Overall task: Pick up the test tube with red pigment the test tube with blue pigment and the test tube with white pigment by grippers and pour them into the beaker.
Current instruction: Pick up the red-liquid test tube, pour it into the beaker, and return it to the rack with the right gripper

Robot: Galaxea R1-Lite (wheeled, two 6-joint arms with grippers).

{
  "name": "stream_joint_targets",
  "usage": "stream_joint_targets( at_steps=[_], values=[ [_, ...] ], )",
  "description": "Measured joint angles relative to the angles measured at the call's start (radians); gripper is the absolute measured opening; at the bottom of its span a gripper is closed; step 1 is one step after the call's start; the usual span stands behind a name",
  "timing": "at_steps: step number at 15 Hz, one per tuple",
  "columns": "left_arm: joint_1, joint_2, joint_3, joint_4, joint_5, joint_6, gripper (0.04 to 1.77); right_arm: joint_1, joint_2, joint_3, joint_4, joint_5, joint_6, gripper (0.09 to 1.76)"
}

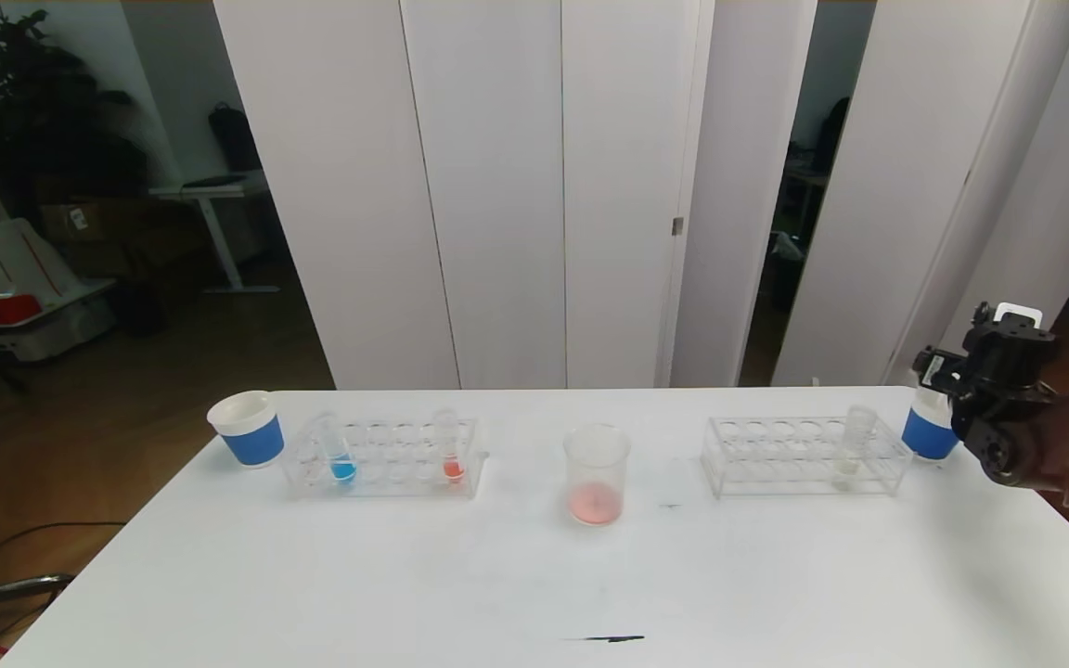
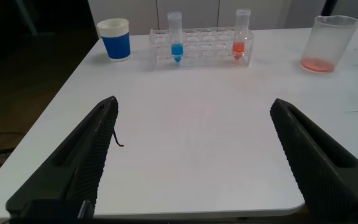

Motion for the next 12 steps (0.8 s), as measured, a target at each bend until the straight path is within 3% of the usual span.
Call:
stream_joint_targets(
  at_steps=[5,12],
  values=[
    [0.0,0.0,0.0,0.0,0.0,0.0,1.75,0.0,-0.085,0.003,0.084,0.021,-0.003,1.75],
    [0.0,0.0,0.0,0.0,0.0,0.0,1.75,0.022,-0.415,0.153,0.241,0.202,-0.003,1.75]
  ],
)
